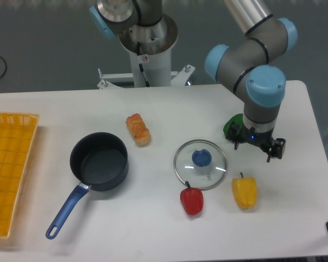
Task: Pick up the yellow pepper
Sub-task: 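Move the open gripper over the yellow bell pepper, then lower the gripper around the yellow bell pepper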
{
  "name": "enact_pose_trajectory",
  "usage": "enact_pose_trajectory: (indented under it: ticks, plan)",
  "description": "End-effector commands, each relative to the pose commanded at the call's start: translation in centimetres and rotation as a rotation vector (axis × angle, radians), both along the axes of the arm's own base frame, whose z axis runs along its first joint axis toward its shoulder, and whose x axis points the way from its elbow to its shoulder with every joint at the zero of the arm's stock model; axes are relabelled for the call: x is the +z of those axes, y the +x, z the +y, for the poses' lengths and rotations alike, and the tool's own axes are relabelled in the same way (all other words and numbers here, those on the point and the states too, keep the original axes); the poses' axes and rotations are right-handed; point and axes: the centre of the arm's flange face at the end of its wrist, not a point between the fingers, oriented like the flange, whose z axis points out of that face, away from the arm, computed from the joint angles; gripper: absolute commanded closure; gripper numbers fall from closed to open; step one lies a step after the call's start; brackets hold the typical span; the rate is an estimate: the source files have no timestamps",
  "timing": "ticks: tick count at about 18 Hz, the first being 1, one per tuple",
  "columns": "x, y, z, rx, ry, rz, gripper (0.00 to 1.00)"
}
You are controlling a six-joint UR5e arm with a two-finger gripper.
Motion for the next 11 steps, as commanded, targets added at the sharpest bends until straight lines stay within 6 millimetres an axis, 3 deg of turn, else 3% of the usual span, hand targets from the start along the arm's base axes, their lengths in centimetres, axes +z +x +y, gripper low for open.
enact_pose_trajectory:
  ticks: [6,11]
  plan:
    - [-1.8,-0.3,1.1,0.105,0.074,-0.029,0.0]
    - [-3.5,-1.7,1.7,0.121,0.078,-0.026,0.0]
